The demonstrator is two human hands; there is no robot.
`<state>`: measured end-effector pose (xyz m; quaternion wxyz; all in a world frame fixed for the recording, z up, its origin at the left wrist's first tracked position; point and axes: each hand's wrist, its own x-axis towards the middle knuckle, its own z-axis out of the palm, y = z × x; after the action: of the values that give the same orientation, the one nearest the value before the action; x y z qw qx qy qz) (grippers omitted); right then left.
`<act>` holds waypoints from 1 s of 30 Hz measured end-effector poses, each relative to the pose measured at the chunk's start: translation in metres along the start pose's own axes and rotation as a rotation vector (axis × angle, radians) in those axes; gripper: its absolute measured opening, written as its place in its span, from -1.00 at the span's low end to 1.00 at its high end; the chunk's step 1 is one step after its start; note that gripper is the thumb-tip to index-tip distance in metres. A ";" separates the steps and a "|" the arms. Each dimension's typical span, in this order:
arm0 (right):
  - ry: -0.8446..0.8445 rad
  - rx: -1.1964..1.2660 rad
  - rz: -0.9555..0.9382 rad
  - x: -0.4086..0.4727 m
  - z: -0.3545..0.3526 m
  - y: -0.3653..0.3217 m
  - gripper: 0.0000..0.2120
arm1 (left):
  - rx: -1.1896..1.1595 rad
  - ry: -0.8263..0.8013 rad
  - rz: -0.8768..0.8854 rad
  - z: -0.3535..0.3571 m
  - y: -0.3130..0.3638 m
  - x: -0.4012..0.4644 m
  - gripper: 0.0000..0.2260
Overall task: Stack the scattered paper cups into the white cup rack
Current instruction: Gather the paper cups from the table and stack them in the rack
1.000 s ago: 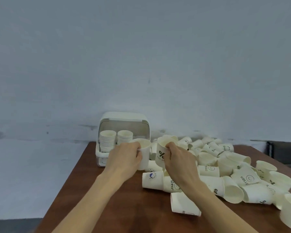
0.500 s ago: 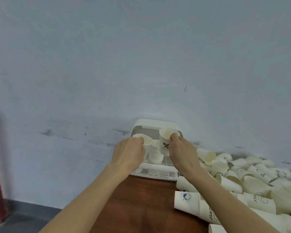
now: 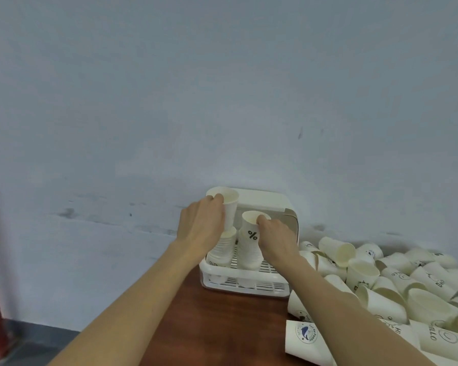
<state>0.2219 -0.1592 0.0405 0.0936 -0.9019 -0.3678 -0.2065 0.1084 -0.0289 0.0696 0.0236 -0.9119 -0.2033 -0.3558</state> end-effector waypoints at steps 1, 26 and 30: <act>-0.027 -0.005 -0.002 0.000 0.003 0.001 -0.86 | 0.006 0.002 -0.004 0.005 0.000 0.002 -0.86; -0.075 0.022 -0.010 -0.025 0.034 0.003 -0.44 | 0.149 -0.431 -0.015 0.069 0.001 -0.018 -0.57; -0.063 0.049 0.003 -0.034 0.027 0.010 -0.42 | 0.051 -0.387 0.011 0.057 0.016 -0.033 -0.57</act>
<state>0.2157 -0.1791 0.0013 0.1044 -0.9058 -0.3744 -0.1685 0.1292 -0.0447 0.0075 0.0091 -0.9635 -0.2079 -0.1683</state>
